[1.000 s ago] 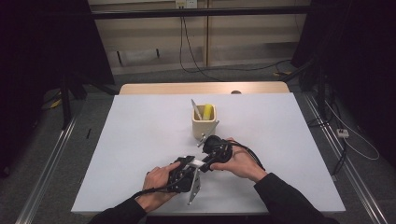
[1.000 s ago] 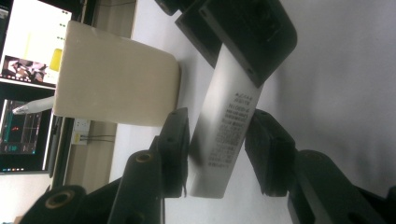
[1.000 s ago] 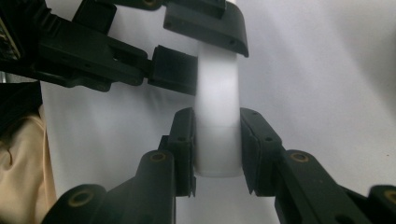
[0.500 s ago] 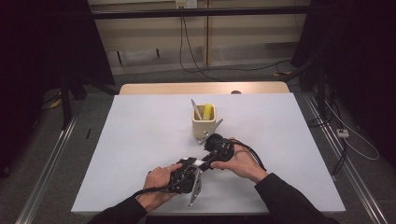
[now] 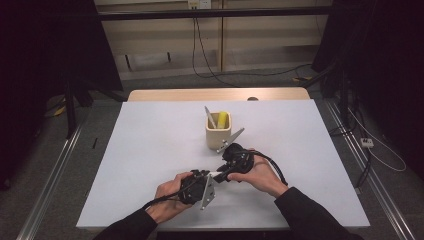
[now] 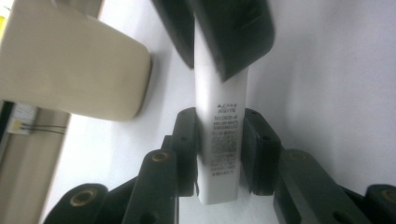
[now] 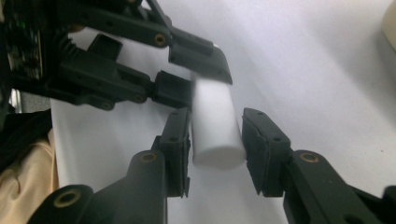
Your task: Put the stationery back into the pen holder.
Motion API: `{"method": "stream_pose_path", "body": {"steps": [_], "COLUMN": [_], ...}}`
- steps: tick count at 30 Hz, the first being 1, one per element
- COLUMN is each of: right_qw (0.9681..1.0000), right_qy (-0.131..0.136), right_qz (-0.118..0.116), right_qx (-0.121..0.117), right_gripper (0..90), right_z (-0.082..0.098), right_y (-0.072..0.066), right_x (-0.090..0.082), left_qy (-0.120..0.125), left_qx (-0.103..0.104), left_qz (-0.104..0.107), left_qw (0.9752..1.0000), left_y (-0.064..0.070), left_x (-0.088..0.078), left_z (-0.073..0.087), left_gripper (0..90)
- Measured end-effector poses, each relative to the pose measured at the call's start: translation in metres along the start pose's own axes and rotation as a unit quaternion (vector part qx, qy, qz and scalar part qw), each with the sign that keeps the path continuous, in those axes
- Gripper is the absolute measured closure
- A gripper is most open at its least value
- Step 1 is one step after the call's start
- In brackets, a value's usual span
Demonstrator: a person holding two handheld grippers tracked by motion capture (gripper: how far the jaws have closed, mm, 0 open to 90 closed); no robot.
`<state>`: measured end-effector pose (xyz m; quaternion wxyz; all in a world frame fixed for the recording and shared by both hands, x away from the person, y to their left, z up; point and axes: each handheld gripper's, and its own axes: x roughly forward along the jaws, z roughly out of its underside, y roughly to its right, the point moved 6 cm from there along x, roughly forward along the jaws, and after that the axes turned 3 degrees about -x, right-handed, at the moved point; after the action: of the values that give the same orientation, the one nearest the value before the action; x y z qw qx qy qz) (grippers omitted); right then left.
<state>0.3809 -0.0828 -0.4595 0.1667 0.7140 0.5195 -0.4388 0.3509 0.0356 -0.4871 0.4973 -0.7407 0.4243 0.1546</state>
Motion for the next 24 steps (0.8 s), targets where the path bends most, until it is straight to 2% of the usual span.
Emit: {"method": "stream_pose_path", "body": {"steps": [1, 2, 3, 4, 6, 7, 10, 11, 12, 15, 17, 18, 19, 21, 23, 24], "right_qw": [1.0, 1.0, 0.9999, 0.9998, 0.9996, 0.9995, 0.9993, 0.9991, 0.9989, 0.9977, 0.997, 0.9967, 0.9963, 0.9952, 0.9934, 0.9925], "right_qy": [0.003, 0.006, 0.01, 0.015, 0.022, 0.022, 0.022, 0.023, 0.028, 0.035, 0.042, 0.043, 0.047, 0.054, 0.054, 0.056], "right_qz": [0.001, 0.003, 0.005, 0.01, 0.019, 0.021, 0.032, 0.036, 0.038, 0.057, 0.063, 0.066, 0.069, 0.078, 0.099, 0.105], "right_qx": [0.0, -0.002, -0.001, 0.001, -0.001, -0.001, 0.001, 0.005, 0.003, 0.009, 0.015, 0.018, 0.021, 0.027, 0.024, 0.025], "right_gripper": [62.0, 60.8, 58.6, 55.7, 50.4, 47.8, 38.5, 36.8, 35.4, 25.8, 24.7, 21.9, 18.8, 18.4, 14.7, 13.8], "right_z": [0.0, 0.001, 0.0, 0.0, 0.0, 0.0, 0.001, 0.002, 0.002, 0.005, 0.007, 0.009, 0.01, 0.013, 0.015, 0.016], "right_y": [0.0, 0.001, 0.002, 0.002, 0.004, 0.004, 0.004, 0.005, 0.006, 0.008, 0.01, 0.011, 0.012, 0.014, 0.017, 0.017], "right_x": [-0.001, -0.002, -0.003, -0.004, -0.007, -0.007, -0.008, -0.009, -0.009, -0.013, -0.016, -0.017, -0.017, -0.019, -0.021, -0.022], "left_qy": [-0.004, 0.013, 0.011, 0.022, 0.017, 0.048, 0.047, 0.056, 0.06, 0.067, 0.075, 0.072, 0.074, 0.083, 0.086, 0.09], "left_qx": [0.001, -0.03, -0.032, -0.051, -0.053, -0.094, -0.113, -0.129, -0.136, -0.165, -0.184, -0.192, -0.203, -0.209, -0.223, -0.227], "left_qz": [0.005, 0.004, 0.009, 0.014, 0.022, 0.024, 0.037, 0.041, 0.044, 0.059, 0.066, 0.069, 0.073, 0.074, 0.081, 0.081], "left_qw": [1.0, 0.9994, 0.9994, 0.9984, 0.9982, 0.9941, 0.9917, 0.9892, 0.9879, 0.9823, 0.9778, 0.9764, 0.9736, 0.9715, 0.9676, 0.9664], "left_y": [-0.002, -0.002, -0.004, -0.004, -0.008, -0.006, -0.01, -0.011, -0.013, -0.017, -0.019, -0.02, -0.02, -0.022, -0.024, -0.025], "left_x": [-0.001, 0.0, -0.001, -0.001, -0.004, -0.001, -0.004, -0.004, -0.004, -0.005, -0.005, -0.006, -0.006, -0.006, -0.007, -0.007], "left_z": [0.001, 0.0, 0.0, 0.0, 0.001, -0.002, 0.0, 0.0, 0.0, 0.003, 0.003, 0.004, 0.005, 0.005, 0.006, 0.006], "left_gripper": [69.6, 69.7, 69.7, 69.7, 69.7, 69.7, 69.7, 69.8, 69.8, 69.8, 69.8, 69.8, 69.8, 69.8, 69.9, 69.8]}}
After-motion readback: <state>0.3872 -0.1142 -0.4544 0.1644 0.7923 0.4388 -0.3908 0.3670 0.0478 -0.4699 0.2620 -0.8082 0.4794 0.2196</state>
